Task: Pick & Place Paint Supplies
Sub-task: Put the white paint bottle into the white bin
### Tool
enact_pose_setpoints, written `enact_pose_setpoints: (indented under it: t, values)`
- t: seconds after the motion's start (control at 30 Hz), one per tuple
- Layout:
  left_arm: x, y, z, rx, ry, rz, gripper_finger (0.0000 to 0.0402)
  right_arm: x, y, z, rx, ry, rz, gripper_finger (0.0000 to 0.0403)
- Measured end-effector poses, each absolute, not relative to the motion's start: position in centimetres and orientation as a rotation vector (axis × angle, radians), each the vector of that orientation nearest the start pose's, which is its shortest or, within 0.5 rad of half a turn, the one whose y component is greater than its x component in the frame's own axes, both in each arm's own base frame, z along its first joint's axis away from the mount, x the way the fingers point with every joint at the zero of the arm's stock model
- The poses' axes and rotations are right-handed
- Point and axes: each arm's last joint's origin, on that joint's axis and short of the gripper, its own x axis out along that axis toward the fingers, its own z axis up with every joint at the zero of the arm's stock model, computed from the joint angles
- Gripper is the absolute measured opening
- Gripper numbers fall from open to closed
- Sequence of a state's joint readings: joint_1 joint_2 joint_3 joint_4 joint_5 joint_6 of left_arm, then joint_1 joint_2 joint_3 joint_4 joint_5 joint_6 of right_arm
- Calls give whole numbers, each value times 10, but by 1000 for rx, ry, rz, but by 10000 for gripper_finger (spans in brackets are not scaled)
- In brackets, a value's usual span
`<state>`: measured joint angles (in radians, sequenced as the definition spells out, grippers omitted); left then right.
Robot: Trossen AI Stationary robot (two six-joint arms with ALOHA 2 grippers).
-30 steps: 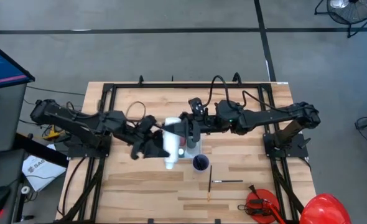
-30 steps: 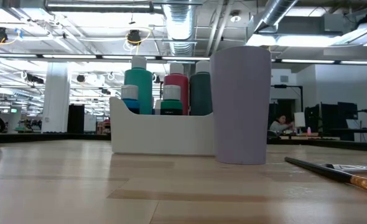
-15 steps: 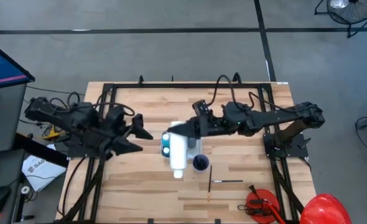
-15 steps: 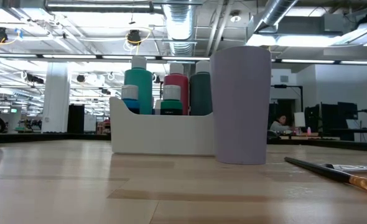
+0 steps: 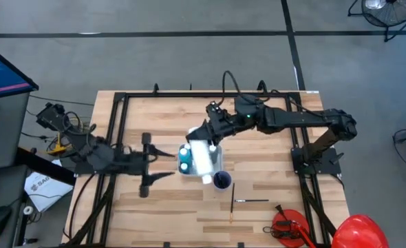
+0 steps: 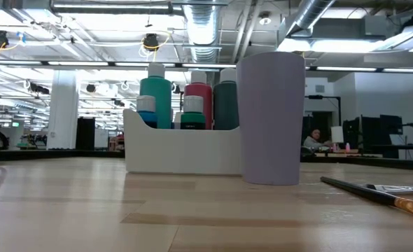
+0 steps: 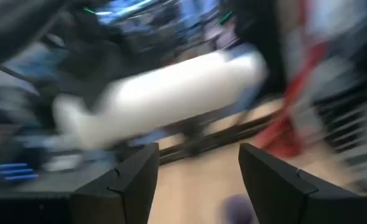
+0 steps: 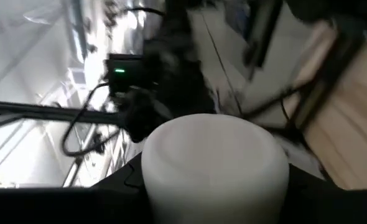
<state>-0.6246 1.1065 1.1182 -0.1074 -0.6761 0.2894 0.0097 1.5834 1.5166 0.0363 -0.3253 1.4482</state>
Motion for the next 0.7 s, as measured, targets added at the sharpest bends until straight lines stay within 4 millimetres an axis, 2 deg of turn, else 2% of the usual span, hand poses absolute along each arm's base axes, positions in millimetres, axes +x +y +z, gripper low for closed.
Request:
enact_pose_setpoints:
  t: [0.1,0.2,0.27,0.37,0.53,0.7]
  values:
    - [204,-135,393,615,157,252,214,366,6,402,1486,386,269,168]
    - [215,-142,390,864,271,429,211,365,0,396,1542,453,230,168]
    - [225,-143,384,1033,361,486,207,365,-6,395,1567,454,210,168]
    - [241,-144,374,1235,449,483,199,365,-18,396,1584,421,189,168]
    - [256,-149,369,1338,422,413,189,366,-39,394,1593,372,140,168]
    - [259,-152,383,1329,281,376,188,365,-44,397,1587,336,152,168]
